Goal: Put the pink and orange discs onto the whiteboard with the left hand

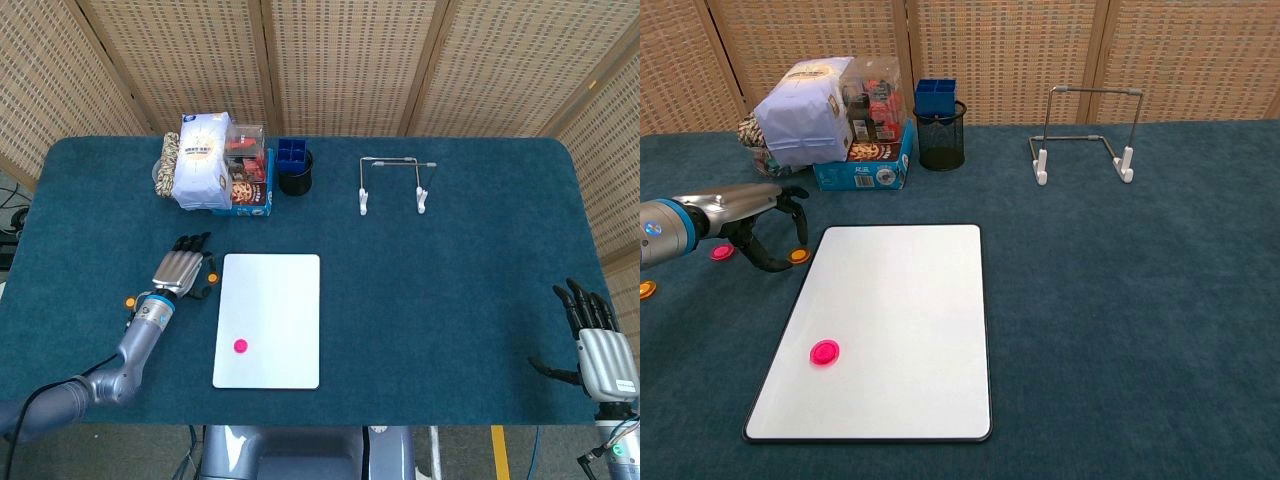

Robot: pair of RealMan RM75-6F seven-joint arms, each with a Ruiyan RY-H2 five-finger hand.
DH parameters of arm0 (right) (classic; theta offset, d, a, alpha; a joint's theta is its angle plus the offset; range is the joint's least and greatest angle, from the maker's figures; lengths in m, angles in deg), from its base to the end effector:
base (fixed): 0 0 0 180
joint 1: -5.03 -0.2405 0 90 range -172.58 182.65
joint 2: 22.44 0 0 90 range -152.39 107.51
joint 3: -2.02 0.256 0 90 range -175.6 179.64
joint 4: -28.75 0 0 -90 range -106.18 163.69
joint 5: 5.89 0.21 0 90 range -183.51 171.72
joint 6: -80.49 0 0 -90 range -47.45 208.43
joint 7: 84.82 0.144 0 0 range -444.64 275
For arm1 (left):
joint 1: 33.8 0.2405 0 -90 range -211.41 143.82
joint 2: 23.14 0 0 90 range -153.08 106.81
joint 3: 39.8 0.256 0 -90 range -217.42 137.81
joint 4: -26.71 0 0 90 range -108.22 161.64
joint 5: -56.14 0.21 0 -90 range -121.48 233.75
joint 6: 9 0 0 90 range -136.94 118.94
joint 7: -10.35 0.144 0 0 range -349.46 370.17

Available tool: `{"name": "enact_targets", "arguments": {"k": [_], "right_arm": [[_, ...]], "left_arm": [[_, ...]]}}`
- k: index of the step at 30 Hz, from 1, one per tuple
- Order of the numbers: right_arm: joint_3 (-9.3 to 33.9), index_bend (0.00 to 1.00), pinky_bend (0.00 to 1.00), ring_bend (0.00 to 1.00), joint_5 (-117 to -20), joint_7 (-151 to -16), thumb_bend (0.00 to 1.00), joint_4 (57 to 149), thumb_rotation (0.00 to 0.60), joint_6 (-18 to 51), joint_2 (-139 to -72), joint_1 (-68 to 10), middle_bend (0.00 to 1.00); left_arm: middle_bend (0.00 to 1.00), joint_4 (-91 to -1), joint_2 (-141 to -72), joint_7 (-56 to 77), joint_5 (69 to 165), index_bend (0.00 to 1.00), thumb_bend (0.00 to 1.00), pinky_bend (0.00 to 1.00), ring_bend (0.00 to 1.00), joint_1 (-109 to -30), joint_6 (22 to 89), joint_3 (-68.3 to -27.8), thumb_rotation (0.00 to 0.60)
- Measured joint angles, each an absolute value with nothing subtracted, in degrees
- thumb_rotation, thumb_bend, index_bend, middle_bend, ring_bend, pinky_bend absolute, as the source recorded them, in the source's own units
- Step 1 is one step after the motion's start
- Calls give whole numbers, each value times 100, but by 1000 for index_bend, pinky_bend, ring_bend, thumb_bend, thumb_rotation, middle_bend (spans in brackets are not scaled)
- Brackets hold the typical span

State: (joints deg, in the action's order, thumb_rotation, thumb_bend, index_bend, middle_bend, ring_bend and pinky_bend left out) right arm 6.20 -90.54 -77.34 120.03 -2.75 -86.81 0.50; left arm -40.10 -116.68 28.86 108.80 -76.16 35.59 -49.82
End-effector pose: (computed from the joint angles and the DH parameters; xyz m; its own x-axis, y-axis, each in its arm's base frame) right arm -0.3182 -0.1843 0.1599 0.2818 -0.0100 0.9594 -0.9592 0.0207 0.2819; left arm -0.2258 0.3750 -0.0311 0.4557 0.3979 0.7962 0.8887 -0.1525 -0.4324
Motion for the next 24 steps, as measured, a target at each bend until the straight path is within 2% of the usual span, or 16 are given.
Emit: {"name": "enact_targets", "arguments": {"k": [12, 17, 20, 24], "right_arm": [[621, 0, 0, 0, -9052, -7720, 139, 11999, 600, -275, -8680, 52, 0], [623, 0, 0, 0, -9052, -7697, 140, 11998, 600, -286, -8681, 56, 0], [623, 0, 0, 0, -9053, -7685, 140, 11993, 600, -286, -8683, 58, 0], [621, 0, 0, 0, -9054, -7669, 144, 11993, 600, -280, -8679, 56, 0]], "left_arm": [[0, -3854, -11808, 2972, 10761, 416, 326, 0, 0, -7718, 3505, -4959, 600], [0, -3846, -11838, 3048, 10721, 573, 363, 0, 0, -7744, 3501, -4937, 600], [0, -3888, -11822, 3109, 10680, 615, 376, 0, 0, -7743, 3552, -4926, 600], [0, -3967, -11740, 3143, 10645, 620, 380, 0, 0, -7719, 3613, -4919, 600]]}}
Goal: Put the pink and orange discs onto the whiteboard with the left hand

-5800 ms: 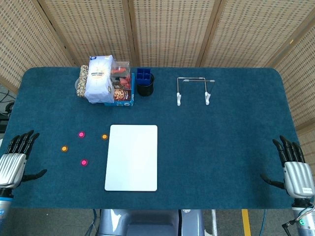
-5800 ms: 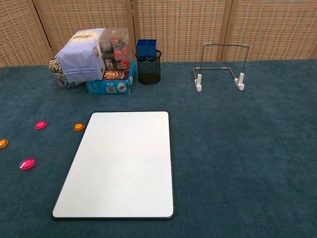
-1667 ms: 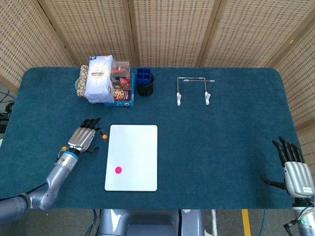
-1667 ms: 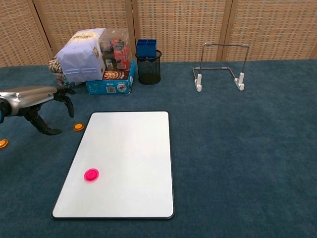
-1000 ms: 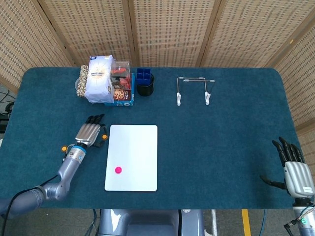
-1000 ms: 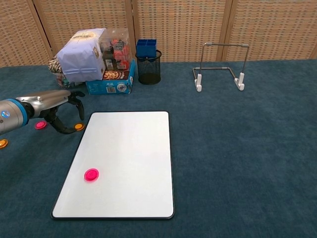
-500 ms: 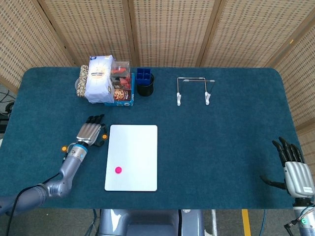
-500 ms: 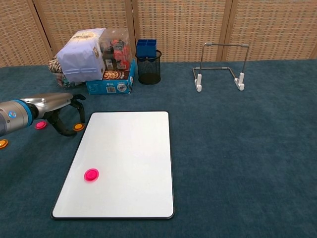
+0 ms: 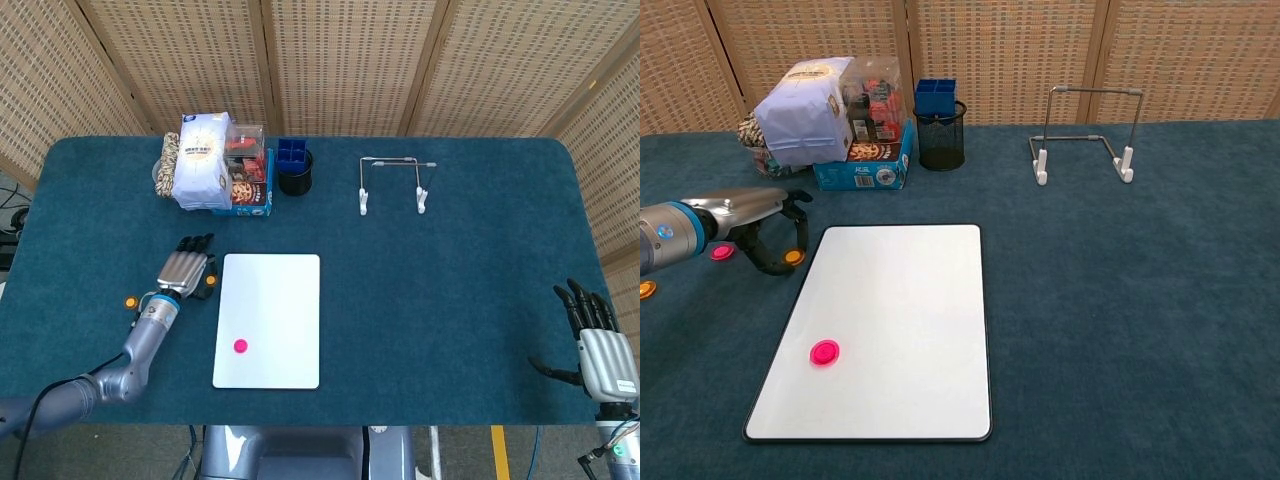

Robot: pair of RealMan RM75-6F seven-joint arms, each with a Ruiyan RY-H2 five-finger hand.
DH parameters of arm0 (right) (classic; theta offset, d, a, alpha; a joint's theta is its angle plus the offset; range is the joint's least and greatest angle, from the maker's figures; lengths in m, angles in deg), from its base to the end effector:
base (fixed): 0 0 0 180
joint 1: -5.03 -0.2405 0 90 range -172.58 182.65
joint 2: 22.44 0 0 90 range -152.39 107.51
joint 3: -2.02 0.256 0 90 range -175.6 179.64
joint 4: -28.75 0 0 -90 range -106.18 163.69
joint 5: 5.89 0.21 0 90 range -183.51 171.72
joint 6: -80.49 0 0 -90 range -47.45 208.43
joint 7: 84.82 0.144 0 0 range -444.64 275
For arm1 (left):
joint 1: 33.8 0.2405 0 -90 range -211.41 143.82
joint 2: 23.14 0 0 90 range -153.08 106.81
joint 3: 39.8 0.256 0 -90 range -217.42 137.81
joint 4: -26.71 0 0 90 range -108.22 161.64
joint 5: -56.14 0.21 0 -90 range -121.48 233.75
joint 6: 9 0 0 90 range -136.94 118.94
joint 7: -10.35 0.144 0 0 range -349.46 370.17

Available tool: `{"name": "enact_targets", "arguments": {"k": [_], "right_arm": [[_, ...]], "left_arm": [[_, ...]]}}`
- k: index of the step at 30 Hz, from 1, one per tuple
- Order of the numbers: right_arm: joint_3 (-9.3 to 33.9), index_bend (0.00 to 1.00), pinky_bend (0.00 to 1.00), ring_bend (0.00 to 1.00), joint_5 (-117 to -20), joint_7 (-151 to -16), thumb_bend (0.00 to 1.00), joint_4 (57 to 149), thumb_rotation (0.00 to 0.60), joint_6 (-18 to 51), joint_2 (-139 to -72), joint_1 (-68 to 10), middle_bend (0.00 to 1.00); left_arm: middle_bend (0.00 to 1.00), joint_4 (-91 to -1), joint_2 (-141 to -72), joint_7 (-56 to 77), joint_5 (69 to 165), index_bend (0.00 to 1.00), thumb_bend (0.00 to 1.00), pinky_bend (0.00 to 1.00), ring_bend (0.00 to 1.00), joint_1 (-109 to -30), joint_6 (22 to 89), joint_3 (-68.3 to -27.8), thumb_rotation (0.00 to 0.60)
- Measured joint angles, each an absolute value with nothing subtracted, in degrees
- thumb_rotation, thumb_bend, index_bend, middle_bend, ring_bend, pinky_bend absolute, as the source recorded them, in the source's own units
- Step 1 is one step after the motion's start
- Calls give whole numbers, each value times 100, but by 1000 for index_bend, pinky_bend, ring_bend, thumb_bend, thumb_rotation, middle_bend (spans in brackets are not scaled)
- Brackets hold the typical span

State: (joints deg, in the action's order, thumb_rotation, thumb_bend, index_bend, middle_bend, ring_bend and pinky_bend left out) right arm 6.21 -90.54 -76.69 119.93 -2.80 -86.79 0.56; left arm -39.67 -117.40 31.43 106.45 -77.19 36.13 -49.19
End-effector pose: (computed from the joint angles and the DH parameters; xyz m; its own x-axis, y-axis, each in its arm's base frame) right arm -0.3187 -0.1840 0.1603 0.2729 -0.0089 0.9620 -0.9618 0.0218 0.2730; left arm -0.2239 0.3765 -0.0346 0.4795 0.3974 0.7824 0.8752 -0.1519 -0.4592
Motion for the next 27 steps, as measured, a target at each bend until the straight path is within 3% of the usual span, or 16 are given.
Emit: {"name": "enact_targets", "arguments": {"k": [12, 13, 15, 17, 19, 24, 27], "right_arm": [[617, 0, 0, 0, -9064, -7673, 142, 12008, 600, -287, -8677, 60, 0], [616, 0, 0, 0, -9065, -7678, 142, 12009, 600, -287, -8678, 60, 0], [619, 0, 0, 0, -9061, -7678, 141, 12008, 600, -289, -8679, 60, 0], [622, 0, 0, 0, -9052, -7671, 142, 12005, 600, -289, -8680, 62, 0], [625, 0, 0, 0, -9034, -7653, 142, 11996, 600, -278, -8677, 62, 0], [623, 0, 0, 0, -9040, -7626, 142, 11989, 600, -271, -8669, 62, 0], [620, 0, 0, 0, -9048, -7639, 142, 11990, 600, -277, -8671, 64, 0]], "left_arm": [[0, -4786, -11295, 3014, 10788, 609, 352, 0, 0, -7730, 3739, -5055, 600], [0, -4880, -11266, 3007, 10797, 579, 337, 0, 0, -7751, 3738, -5080, 600], [0, -5073, -11222, 3043, 10791, 421, 271, 0, 0, -7842, 3731, -5133, 600], [0, -5152, -11217, 3140, 10737, 195, 177, 0, 0, -7924, 3713, -5156, 600], [0, -5254, -11212, 3276, 10597, 120, 144, 0, 0, -8029, 3677, -5174, 600], [0, -5473, -11070, 3549, 10186, 116, 159, 0, 0, -8157, 3713, -5148, 600], [0, -5407, -10980, 3450, 10175, 203, 201, 0, 0, -8093, 3753, -5074, 600]]}}
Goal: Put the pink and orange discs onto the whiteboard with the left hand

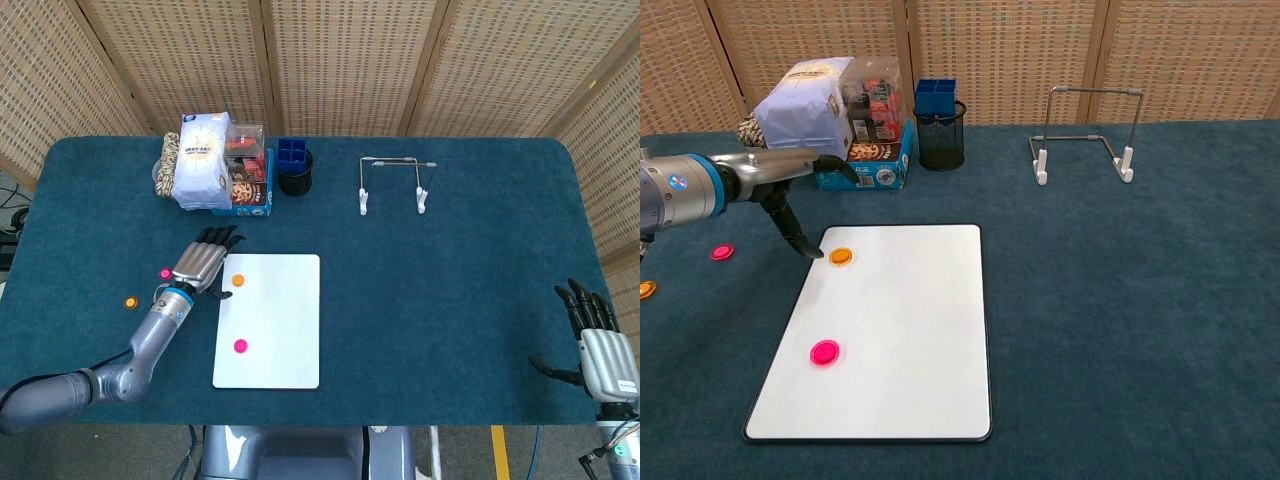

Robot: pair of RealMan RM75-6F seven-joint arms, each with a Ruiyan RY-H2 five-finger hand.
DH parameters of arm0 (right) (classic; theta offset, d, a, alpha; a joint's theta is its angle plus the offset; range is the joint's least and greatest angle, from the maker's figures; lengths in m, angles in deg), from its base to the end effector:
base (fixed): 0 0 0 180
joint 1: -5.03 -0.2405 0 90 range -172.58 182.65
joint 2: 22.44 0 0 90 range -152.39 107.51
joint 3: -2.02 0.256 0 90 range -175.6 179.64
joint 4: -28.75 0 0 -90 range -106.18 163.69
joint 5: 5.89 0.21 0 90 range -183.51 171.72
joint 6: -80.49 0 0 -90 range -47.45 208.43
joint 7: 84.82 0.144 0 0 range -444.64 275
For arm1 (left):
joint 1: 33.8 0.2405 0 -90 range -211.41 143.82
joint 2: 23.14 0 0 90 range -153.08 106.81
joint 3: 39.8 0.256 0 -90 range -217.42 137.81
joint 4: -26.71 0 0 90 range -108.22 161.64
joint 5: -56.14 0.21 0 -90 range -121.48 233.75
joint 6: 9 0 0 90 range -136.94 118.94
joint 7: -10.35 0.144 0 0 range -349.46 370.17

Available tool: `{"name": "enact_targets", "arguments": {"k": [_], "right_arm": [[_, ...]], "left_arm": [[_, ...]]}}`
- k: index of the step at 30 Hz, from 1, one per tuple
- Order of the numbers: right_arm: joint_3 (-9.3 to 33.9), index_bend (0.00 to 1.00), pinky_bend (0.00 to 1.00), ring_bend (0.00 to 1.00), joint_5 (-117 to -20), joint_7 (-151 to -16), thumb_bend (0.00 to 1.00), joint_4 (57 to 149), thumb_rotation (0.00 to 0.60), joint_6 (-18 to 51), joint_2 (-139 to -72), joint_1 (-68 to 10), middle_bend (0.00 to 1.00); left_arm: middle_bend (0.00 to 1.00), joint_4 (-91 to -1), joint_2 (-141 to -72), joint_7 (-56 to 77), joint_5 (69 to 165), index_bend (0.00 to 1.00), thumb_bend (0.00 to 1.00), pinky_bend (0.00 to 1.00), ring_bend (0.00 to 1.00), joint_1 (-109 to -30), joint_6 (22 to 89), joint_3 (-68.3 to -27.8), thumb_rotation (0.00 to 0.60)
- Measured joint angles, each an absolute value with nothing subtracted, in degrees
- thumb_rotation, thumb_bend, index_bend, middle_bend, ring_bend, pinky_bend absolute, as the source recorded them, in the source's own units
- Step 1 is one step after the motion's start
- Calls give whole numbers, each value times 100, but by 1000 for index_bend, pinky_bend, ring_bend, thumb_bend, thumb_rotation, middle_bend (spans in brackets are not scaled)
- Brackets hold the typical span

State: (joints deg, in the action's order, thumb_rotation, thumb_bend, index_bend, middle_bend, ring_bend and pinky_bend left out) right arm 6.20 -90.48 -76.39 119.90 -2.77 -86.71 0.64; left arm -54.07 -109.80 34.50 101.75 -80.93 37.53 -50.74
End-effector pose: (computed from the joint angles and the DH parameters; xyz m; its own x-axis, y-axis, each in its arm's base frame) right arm -0.3194 -0.1835 0.1608 0.2696 -0.0095 0.9629 -0.9626 0.0244 0.2697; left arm -0.1728 0.3758 -0.0109 0.4401 0.3974 0.8052 0.8977 -0.2164 -0.3838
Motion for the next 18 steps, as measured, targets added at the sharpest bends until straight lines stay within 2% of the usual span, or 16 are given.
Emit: {"name": "enact_targets", "arguments": {"k": [6, 10, 18], "right_arm": [[613, 0, 0, 0, -9056, -7678, 142, 12004, 600, -278, -8673, 64, 0], [609, 0, 0, 0, -9066, -7718, 144, 12016, 600, -279, -8676, 61, 0], [616, 0, 0, 0, -9050, -7757, 143, 12030, 600, -286, -8683, 64, 0]], "left_arm": [[0, -4963, -10836, 3074, 10254, 333, 287, 0, 0, -7850, 3676, -4863, 600], [0, -4490, -10855, 2778, 10328, 357, 315, 0, 0, -7714, 3508, -4756, 600], [0, -3753, -10976, 2088, 10719, 378, 310, 0, 0, -7460, 3197, -4629, 600]]}}
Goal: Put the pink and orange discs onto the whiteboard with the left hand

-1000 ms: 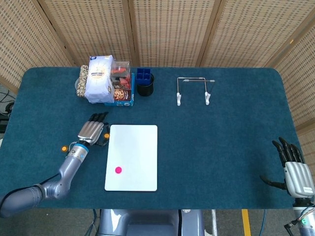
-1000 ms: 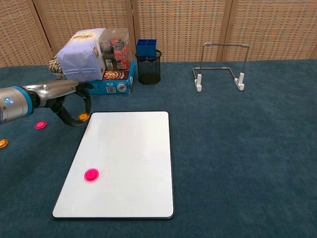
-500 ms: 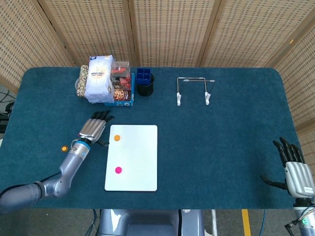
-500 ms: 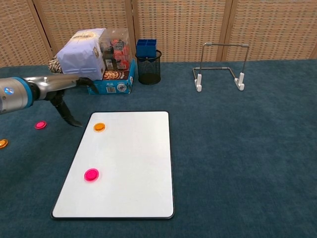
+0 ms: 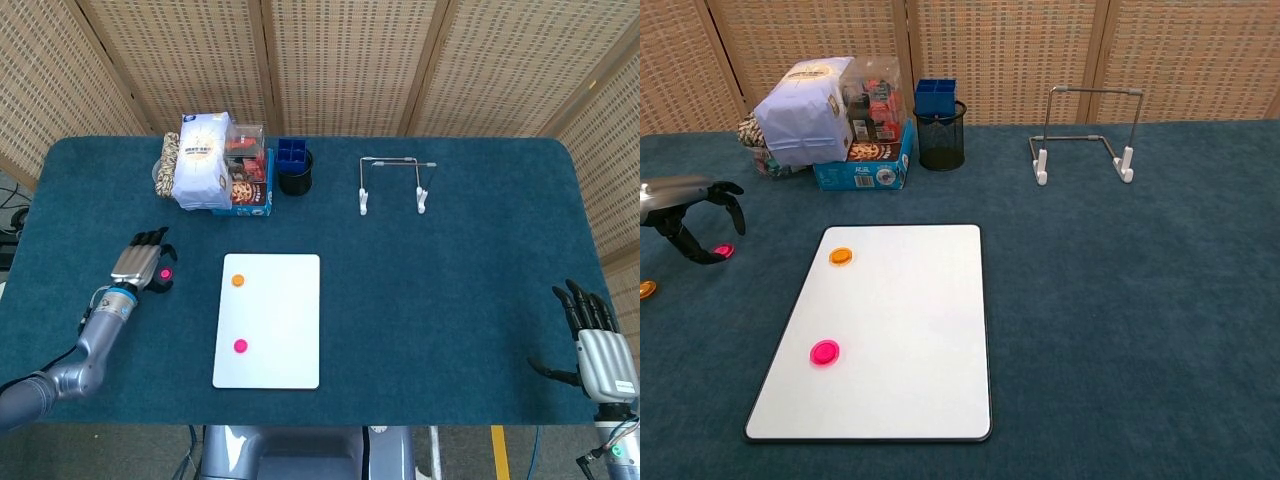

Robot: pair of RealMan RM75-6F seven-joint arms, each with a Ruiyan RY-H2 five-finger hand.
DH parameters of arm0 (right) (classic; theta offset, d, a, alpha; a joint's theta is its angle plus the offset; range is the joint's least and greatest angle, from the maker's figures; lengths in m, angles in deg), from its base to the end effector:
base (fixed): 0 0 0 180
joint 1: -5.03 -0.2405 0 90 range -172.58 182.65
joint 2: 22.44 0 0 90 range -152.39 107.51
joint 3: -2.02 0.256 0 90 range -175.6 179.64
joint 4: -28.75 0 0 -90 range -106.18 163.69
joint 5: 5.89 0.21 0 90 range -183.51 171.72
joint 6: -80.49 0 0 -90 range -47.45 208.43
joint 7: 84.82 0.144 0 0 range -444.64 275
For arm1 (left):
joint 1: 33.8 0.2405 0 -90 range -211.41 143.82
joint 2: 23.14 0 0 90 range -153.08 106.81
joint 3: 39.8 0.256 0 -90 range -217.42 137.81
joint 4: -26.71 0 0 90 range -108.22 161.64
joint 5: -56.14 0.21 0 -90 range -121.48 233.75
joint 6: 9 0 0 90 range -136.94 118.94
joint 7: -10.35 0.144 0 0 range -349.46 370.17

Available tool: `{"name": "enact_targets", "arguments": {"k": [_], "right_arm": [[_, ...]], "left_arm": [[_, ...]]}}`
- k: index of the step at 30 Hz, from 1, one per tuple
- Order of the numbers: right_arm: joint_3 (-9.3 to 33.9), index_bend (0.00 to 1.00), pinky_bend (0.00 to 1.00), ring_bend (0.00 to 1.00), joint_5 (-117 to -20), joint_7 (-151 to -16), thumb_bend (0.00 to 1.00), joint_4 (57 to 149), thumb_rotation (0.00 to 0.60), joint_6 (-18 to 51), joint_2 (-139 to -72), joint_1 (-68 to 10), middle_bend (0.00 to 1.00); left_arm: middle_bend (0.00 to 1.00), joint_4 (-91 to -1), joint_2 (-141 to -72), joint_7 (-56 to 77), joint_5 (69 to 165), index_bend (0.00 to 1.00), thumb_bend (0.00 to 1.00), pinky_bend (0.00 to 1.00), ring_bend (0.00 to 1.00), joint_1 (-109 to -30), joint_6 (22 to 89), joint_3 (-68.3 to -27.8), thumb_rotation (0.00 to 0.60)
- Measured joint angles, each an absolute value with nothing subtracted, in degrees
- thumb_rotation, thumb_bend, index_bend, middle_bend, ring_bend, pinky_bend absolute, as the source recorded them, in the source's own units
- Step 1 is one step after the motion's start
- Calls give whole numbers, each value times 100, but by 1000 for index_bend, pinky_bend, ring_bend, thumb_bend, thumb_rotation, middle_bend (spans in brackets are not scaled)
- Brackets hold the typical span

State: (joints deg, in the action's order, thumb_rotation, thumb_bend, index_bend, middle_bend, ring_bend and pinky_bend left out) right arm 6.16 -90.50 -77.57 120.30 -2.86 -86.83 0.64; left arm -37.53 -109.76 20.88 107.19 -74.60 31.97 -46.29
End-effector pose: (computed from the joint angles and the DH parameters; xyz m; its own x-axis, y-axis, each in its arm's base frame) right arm -0.3177 -0.1833 0.1595 0.2808 -0.0099 0.9597 -0.9594 0.0231 0.2810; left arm -0.2828 0.3795 0.0161 0.4224 0.4362 0.7946 0.8883 -0.0250 -0.4585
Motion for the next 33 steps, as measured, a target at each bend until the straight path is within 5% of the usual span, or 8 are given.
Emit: {"name": "enact_targets", "arguments": {"k": [25, 33], "right_arm": [[614, 0, 0, 0, -9044, -7754, 141, 12023, 600, -279, -8682, 66, 0], [613, 0, 0, 0, -9041, -7714, 142, 12022, 600, -260, -8672, 61, 0]], "left_arm": [[0, -3176, -11195, 1820, 10936, 414, 312, 0, 0, -7343, 2964, -4724, 600], [0, -3134, -11214, 1969, 10850, 621, 329, 0, 0, -7330, 2970, -4731, 600]]}}
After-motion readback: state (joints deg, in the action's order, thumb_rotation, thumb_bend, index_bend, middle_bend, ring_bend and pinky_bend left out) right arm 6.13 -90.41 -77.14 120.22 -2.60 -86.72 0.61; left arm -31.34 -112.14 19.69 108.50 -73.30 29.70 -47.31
